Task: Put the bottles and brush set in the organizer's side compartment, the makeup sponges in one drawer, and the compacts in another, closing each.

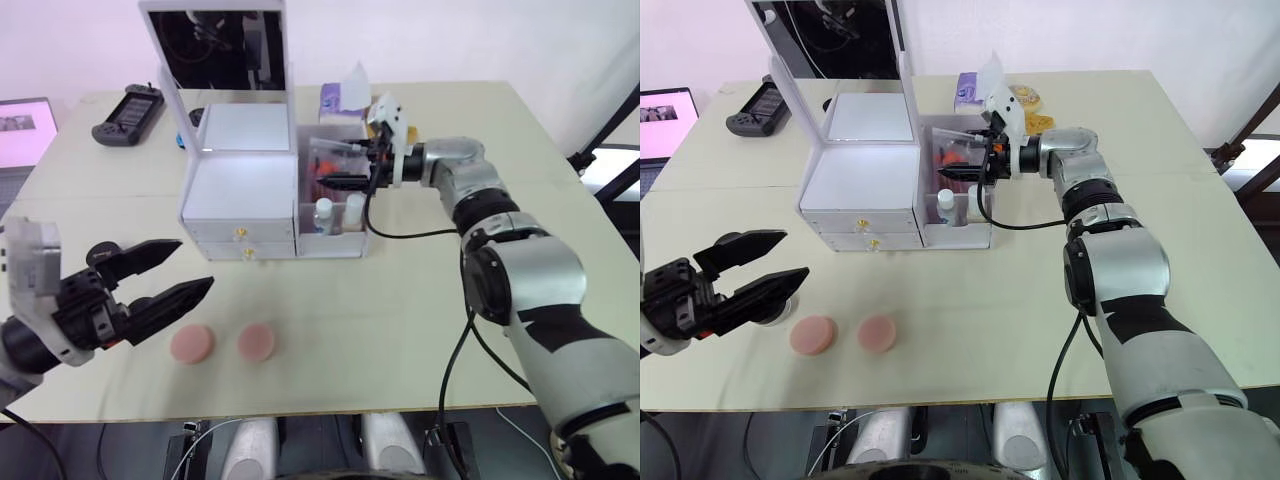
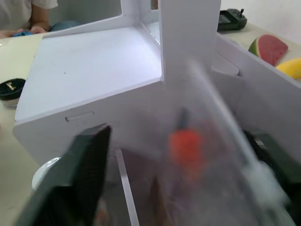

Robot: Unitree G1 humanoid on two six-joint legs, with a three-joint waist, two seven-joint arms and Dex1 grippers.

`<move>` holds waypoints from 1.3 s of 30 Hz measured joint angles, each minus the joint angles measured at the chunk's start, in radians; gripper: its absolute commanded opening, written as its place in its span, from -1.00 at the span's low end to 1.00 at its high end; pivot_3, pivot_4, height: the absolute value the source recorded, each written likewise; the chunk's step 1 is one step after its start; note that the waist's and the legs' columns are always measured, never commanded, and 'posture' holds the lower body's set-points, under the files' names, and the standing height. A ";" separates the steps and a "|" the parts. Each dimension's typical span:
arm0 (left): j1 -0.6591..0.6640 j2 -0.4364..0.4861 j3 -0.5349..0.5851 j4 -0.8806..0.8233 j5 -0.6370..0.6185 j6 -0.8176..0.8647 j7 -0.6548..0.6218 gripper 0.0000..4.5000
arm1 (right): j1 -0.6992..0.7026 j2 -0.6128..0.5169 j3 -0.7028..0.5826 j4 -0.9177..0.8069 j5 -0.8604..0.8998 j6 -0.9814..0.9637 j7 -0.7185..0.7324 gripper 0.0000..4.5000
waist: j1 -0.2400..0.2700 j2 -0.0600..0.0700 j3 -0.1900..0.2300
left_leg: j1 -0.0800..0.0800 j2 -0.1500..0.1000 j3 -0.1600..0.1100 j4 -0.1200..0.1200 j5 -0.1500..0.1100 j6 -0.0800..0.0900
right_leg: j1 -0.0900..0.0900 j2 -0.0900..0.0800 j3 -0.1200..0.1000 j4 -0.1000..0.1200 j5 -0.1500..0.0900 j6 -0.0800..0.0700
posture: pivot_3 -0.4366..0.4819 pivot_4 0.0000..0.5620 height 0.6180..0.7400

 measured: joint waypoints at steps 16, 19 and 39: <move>-0.069 0.003 -0.041 0.025 0.032 -0.002 -0.019 1.00 | -0.086 -0.076 -0.124 -0.033 0.056 -0.053 0.027 0.98 | 0.001 0.001 0.000 | 0.000 0.000 0.000 0.000 0.000 0.000 | 0.001 0.000 0.000 0.000 0.000 0.000 | -0.05 -0.47 1.00; -0.088 0.013 -0.041 0.049 0.056 -0.003 -0.026 1.00 | -0.073 -0.101 -0.102 -0.070 0.053 -0.068 0.069 0.98 | 0.000 0.001 0.000 | 0.000 0.000 0.000 0.000 0.000 0.000 | 0.000 0.000 0.000 0.000 0.000 0.000 | -0.05 -0.47 1.00; -0.184 -0.009 -0.116 0.140 0.255 -0.049 -0.091 1.00 | -0.019 -0.132 0.307 -0.472 -0.248 0.189 -0.105 -0.96 | 0.000 0.002 0.001 | -0.001 0.001 0.000 -0.001 0.001 -0.002 | -0.004 0.001 0.001 0.003 0.000 0.000 | -0.05 -0.47 1.00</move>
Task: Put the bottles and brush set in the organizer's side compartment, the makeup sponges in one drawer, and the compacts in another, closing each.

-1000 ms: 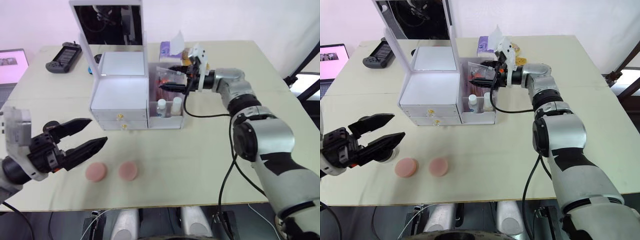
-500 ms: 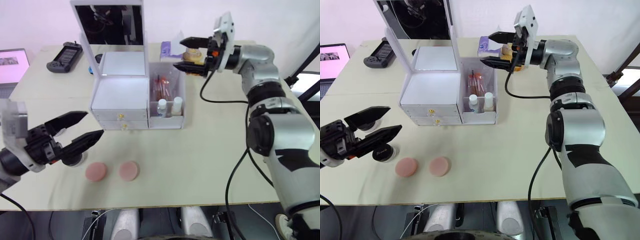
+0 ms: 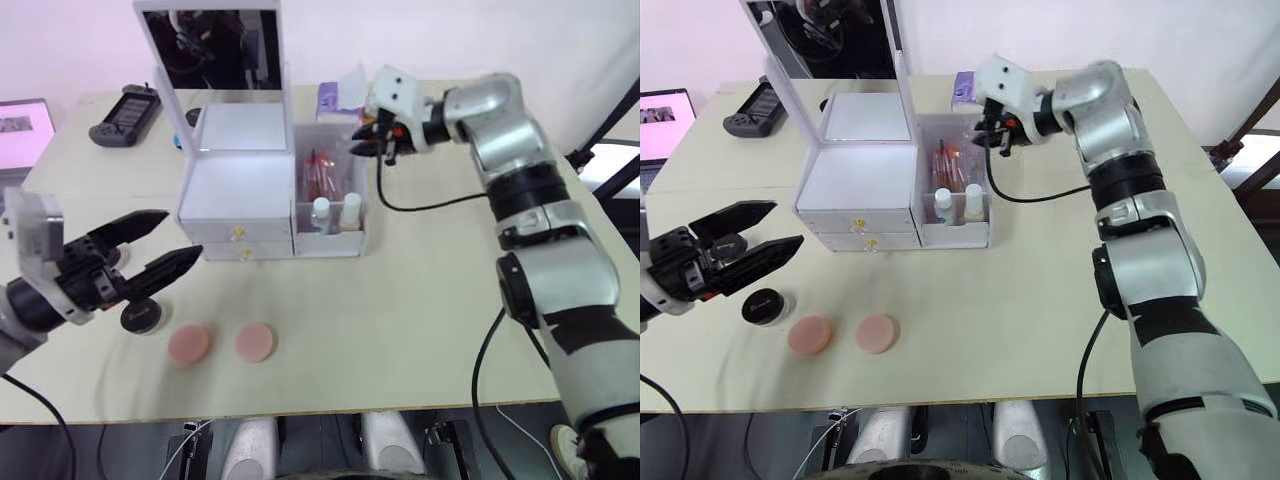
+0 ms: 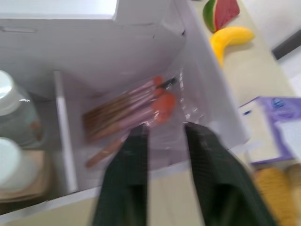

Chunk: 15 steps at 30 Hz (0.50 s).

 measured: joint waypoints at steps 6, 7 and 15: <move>-0.013 -0.020 -0.004 0.006 0.049 -0.023 -0.010 1.00 | -0.092 0.124 0.076 0.202 -0.094 -0.108 -0.183 -0.96 | 0.000 0.000 0.000 | 0.000 0.000 0.000 0.000 0.000 -0.001 | 0.000 0.000 0.000 0.000 0.000 0.000 | -0.05 -0.47 1.00; -0.013 -0.021 -0.004 0.006 0.054 -0.023 -0.010 1.00 | -0.098 0.140 0.086 0.236 -0.108 -0.121 -0.213 -0.96 | 0.001 0.000 0.000 | 0.000 0.000 0.000 0.000 0.000 -0.001 | 0.000 0.000 0.000 0.000 0.000 0.000 | -0.05 -0.47 1.00; -0.008 -0.041 -0.005 0.003 0.075 -0.023 -0.008 1.00 | -0.102 0.195 0.151 0.382 -0.196 -0.175 -0.332 -0.96 | 0.000 0.000 0.000 | -0.001 0.000 -0.001 0.000 0.001 -0.001 | -0.001 0.001 0.000 0.000 0.000 0.000 | -0.05 -0.47 1.00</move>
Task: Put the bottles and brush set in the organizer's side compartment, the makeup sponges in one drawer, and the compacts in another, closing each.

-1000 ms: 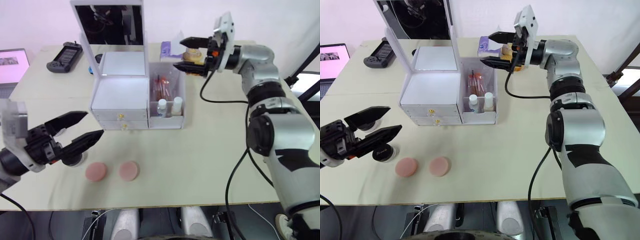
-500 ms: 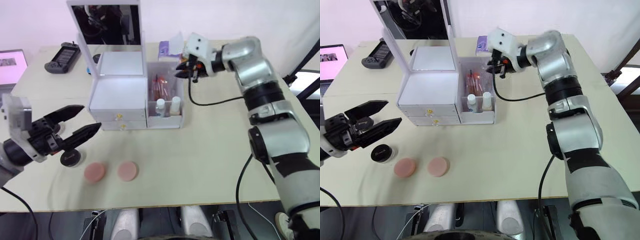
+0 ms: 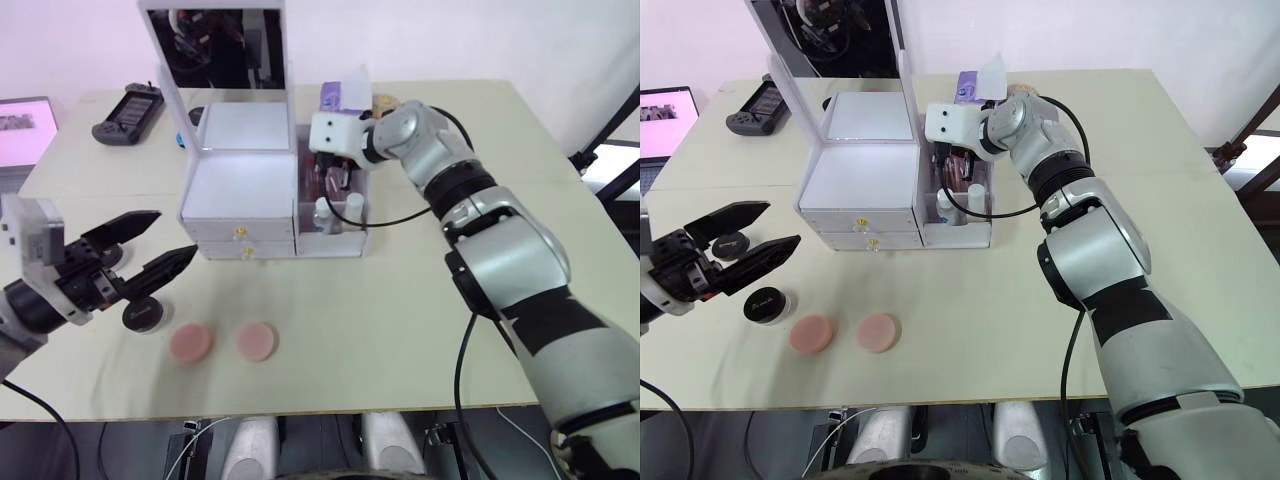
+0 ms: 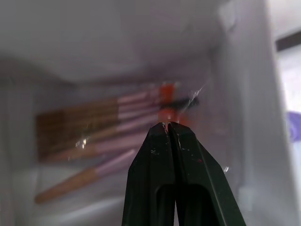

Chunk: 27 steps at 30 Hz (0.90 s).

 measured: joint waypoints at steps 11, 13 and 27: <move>0.000 -0.006 -0.039 -0.009 0.044 -0.012 -0.005 1.00 | 0.001 0.059 0.047 0.055 -0.065 0.020 0.002 -0.96 | 0.002 0.000 0.000 | 0.001 0.005 -0.002 0.000 0.001 -0.002 | 0.001 0.007 0.000 0.000 0.002 -0.003 | -0.05 -0.47 1.00; -0.005 -0.007 -0.044 -0.009 0.048 -0.015 -0.005 1.00 | 0.001 0.064 0.050 0.059 -0.070 0.023 0.002 -0.96 | 0.002 0.000 0.000 | 0.001 0.006 -0.002 0.000 0.001 -0.002 | 0.001 0.007 0.000 0.000 0.002 -0.003 | -0.05 -0.47 1.00; -0.027 -0.033 -0.058 0.007 0.050 -0.019 -0.005 1.00 | -0.125 -0.090 -0.132 -0.013 0.083 0.036 0.203 -0.96 | 0.000 0.000 0.000 | 0.000 0.007 -0.002 0.000 0.001 -0.002 | 0.000 0.008 0.000 0.000 0.002 -0.003 | -0.05 -0.47 1.00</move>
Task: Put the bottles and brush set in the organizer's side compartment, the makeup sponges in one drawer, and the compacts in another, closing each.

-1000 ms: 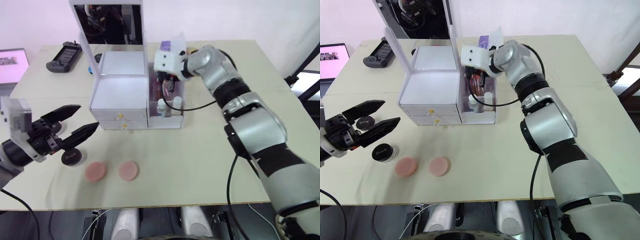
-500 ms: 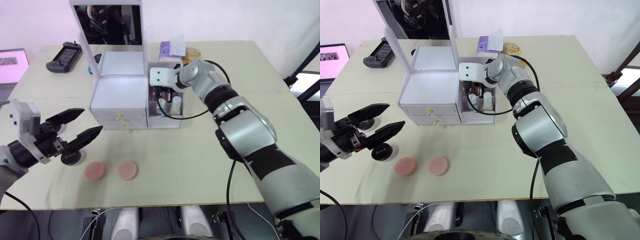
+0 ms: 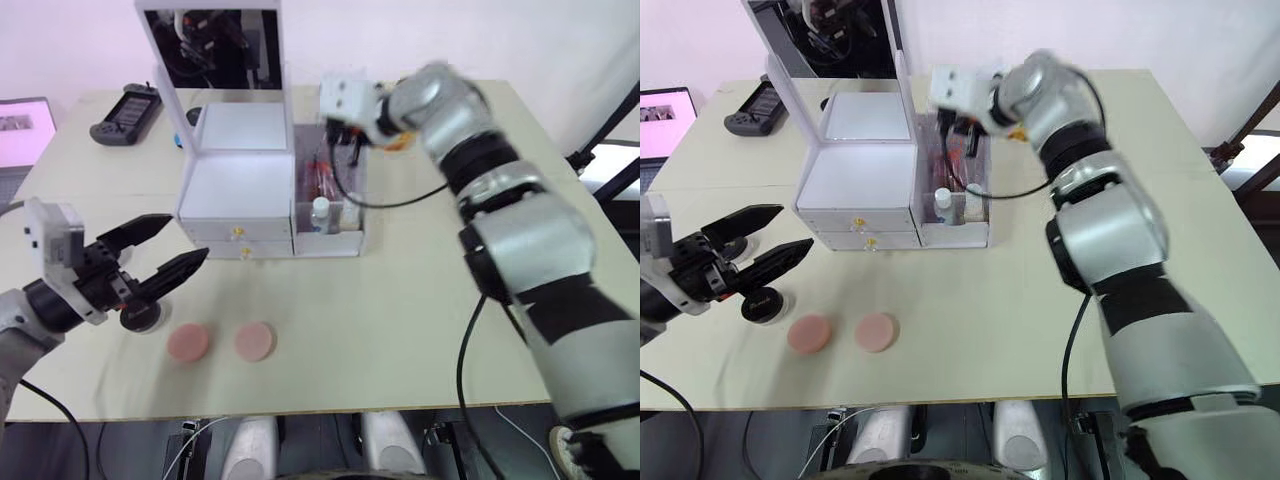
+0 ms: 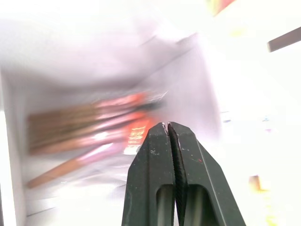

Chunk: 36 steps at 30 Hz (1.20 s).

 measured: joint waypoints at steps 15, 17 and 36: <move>-0.057 0.018 0.011 0.139 0.046 -0.034 -0.068 1.00 | 0.765 -0.367 -0.407 -0.966 0.583 0.568 0.388 0.93 | 0.026 0.001 0.000 | 0.001 0.002 0.001 0.002 0.000 0.000 | 0.002 0.001 0.000 -0.001 0.001 -0.001 | -0.05 -0.47 1.00; -0.055 0.018 0.012 0.181 0.086 -0.061 -0.091 1.00 | 0.860 -0.395 -0.463 -1.059 0.632 0.621 0.345 0.97 | 0.024 0.001 0.000 | 0.001 0.002 0.003 0.002 0.000 0.000 | 0.002 0.001 0.001 -0.001 0.001 -0.001 | -0.05 -0.47 1.00; 0.154 0.098 0.258 0.743 0.327 -0.342 -0.442 1.00 | 1.382 -0.520 -0.781 -1.148 0.828 0.611 0.175 0.97 | 0.028 0.000 -0.001 | 0.003 0.004 0.004 0.003 -0.001 0.001 | 0.005 0.002 0.001 -0.004 -0.002 -0.005 | -0.05 -0.47 1.00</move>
